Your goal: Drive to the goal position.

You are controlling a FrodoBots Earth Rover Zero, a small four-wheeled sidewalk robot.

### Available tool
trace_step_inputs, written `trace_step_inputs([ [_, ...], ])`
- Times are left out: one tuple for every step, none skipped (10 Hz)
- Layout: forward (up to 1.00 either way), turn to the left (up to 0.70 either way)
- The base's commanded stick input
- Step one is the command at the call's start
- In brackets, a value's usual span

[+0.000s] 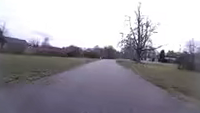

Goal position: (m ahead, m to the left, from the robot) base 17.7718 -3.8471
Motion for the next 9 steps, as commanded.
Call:
trace_step_inputs([
  [1.00, -0.14],
  [1.00, -0.32],
  [1.00, -0.40],
  [1.00, -0.40],
  [1.00, -0.17],
  [1.00, 0.00],
  [1.00, 0.00],
  [1.00, 0.00],
  [1.00, 0.00],
])
